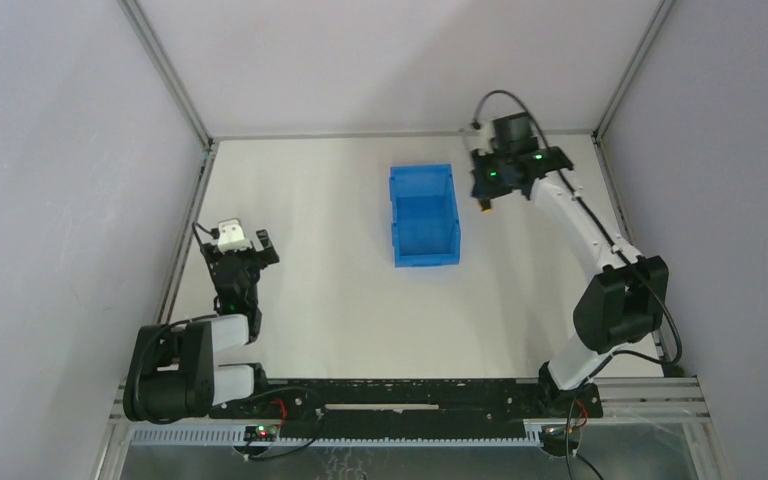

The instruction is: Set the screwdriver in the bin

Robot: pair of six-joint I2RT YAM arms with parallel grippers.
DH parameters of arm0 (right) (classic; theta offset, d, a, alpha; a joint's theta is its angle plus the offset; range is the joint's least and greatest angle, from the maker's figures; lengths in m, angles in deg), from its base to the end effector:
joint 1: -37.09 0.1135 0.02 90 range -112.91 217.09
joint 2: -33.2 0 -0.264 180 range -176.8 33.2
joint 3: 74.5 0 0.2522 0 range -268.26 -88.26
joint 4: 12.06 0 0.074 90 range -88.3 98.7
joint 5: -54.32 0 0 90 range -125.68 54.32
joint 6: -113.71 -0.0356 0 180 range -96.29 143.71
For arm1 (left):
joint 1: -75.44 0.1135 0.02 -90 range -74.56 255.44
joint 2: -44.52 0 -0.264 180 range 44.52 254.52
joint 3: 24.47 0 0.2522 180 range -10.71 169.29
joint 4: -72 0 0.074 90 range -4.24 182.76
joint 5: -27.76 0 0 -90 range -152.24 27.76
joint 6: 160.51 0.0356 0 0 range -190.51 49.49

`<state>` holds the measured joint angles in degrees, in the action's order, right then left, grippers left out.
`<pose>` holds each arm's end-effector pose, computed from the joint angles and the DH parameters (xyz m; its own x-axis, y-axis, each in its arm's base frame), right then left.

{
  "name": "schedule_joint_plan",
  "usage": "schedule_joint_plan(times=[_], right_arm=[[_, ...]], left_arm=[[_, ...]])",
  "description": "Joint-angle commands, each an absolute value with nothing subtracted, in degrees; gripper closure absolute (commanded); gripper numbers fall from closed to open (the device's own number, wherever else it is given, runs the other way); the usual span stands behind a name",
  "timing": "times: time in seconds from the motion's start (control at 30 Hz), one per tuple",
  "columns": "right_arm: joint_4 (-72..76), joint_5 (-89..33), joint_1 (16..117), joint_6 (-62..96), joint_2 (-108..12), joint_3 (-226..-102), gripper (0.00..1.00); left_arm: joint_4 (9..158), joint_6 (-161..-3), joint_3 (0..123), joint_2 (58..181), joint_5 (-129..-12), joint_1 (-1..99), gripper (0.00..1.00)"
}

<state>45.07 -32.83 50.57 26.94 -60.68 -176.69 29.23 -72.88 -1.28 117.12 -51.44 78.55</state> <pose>0.3492 0.0855 0.3309 -0.7158 -0.2295 -0.6595 -0.3055 0.9522 0.0003 0.2127 0.0182 0.1613 -0.1055 -0.0464 -0.9933 -0.2437 0.9697 -0.0194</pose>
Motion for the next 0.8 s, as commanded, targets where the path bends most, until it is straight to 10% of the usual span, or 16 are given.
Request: schedule_joint_plan(times=[0.0,0.6,0.77], right_arm=[[46.1,-31.2,60.6,34.3,-60.5,-180.1,0.96],[30.2,-36.7,67.1,33.3,-77.4,-174.2,0.83],[26.4,-38.2,67.6,31.4,-79.3,-171.4,0.65]], left_arm=[[25.3,-71.9,0.4,116.7,-51.0,78.4,0.0],[25.3,-71.9,0.4,116.7,-51.0,78.4,0.0],[25.3,-71.9,0.4,116.7,-51.0,78.4,0.0]])
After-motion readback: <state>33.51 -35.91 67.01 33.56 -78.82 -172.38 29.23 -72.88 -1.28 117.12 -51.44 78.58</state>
